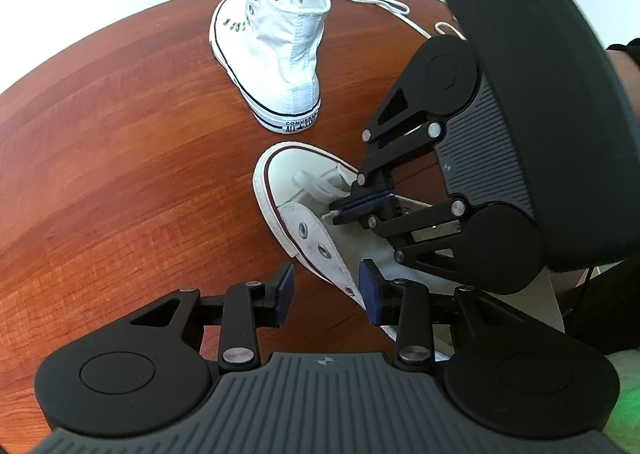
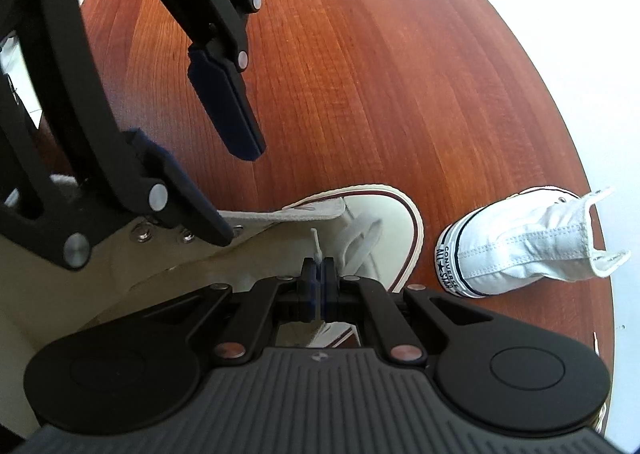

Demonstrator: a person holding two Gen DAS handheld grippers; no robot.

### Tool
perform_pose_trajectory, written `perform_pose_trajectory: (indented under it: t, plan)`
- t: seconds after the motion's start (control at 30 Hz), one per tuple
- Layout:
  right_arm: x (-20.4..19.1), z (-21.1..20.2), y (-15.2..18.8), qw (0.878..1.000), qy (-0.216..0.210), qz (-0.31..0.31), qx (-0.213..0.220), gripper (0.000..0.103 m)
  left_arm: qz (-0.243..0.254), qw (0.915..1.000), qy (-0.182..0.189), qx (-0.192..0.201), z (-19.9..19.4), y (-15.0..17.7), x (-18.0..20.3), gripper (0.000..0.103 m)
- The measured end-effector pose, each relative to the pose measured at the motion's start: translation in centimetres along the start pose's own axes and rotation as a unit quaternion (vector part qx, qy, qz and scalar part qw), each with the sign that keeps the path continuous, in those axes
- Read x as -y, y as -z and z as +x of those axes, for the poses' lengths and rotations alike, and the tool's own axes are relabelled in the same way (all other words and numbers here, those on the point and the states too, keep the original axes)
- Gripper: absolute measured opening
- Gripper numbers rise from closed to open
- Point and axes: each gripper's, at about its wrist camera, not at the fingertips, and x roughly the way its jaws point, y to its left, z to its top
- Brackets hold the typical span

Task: Lace up shoes with both hands
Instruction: 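Carry the lace tip with the right gripper to the next sneaker eyelet, then push the lace tip into the next eyelet with the right gripper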

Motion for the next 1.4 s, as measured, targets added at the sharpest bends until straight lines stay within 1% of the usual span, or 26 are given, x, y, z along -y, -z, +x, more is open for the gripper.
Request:
perform_pose_trajectory:
  t: [0.33, 0.53, 0.6, 0.8, 0.93, 1.0, 1.1, 1.23, 1.4]
  plan:
    - [-0.6, 0.6, -0.8, 1.000, 0.001, -0.010, -0.012, 0.002, -0.005, 1.0000, 0.003, 0.003, 0.2, 0.0, -0.1, 0.039]
    - [-0.9, -0.2, -1.1, 1.000, -0.001, -0.008, -0.002, 0.002, -0.006, 1.0000, 0.005, 0.005, 0.2, 0.0, 0.0, 0.039]
    - [-0.8, -0.1, -0.8, 1.000, -0.001, -0.004, 0.001, 0.002, -0.006, 0.9999, 0.006, 0.008, 0.2, 0.0, 0.0, 0.039]
    - [-1.2, -0.2, -0.8, 1.000, -0.006, -0.010, -0.011, 0.002, -0.010, 0.9995, 0.007, 0.031, -1.0, -0.1, -0.1, 0.038]
    - [-1.0, -0.3, -1.5, 1.000, -0.004, -0.002, -0.017, 0.002, -0.020, 0.9987, -0.013, 0.046, -1.8, -0.1, -0.9, 0.038]
    - [-1.2, -0.3, -1.7, 1.000, -0.004, -0.003, -0.018, 0.002, -0.034, 0.9982, -0.021, 0.044, -1.8, 0.2, -1.6, 0.038]
    - [-1.3, -0.5, -1.9, 1.000, -0.004, 0.005, -0.013, 0.002, -0.046, 0.9980, -0.020, 0.037, -1.6, 0.5, -2.3, 0.038]
    - [-1.5, -1.0, -1.8, 1.000, -0.013, 0.021, -0.004, 0.002, -0.040, 0.9983, -0.027, 0.033, -1.2, 0.7, -2.3, 0.038]
    - [-1.2, -1.2, -1.4, 0.999, -0.023, 0.034, -0.005, 0.002, -0.015, 0.9987, -0.038, 0.031, -0.7, 0.9, -1.9, 0.038]
